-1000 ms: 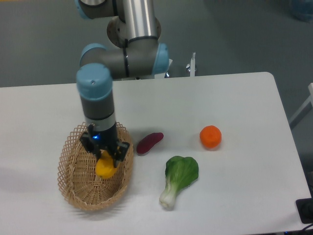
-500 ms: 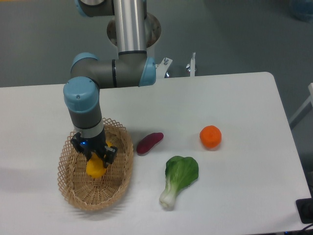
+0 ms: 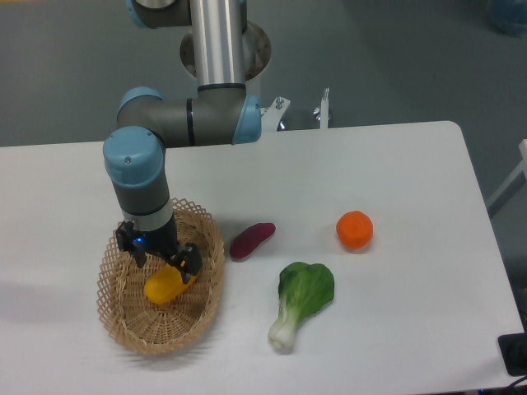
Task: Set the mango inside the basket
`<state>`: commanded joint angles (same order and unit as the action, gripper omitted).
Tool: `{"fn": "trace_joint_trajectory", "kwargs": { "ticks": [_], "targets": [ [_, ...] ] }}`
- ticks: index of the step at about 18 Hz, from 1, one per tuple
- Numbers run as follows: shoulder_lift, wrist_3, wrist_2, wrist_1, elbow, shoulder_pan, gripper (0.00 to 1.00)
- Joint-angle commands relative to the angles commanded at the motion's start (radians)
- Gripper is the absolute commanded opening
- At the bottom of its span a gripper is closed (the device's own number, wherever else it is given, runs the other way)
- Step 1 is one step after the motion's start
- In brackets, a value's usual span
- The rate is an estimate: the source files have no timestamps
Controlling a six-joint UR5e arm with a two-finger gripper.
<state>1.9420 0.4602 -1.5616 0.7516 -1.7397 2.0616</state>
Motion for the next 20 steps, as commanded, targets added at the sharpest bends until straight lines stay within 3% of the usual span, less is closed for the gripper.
{"fn": "trace_joint_trajectory", "kwargs": {
  "ticks": [3, 7, 11, 16, 18, 20],
  "targets": [
    [-0.023, 0.006, 0.0, 0.029, 0.02, 0.043, 1.0],
    [-0.08, 0.135, 0.006, 0.182, 0.057, 0.12, 1.0],
    [-0.089, 0.23, 0.011, 0.299, 0.132, 0.199, 1.0],
    [-0.098, 0.409, 0.021, 0.495, 0.218, 0.297, 1.0],
    [-0.127, 0.48, 0.032, 0.543, 0.227, 0.339, 1.0],
    [-0.133, 0.528, 0.047, 0.555, 0.235, 0.368, 1.0]
  ]
}}
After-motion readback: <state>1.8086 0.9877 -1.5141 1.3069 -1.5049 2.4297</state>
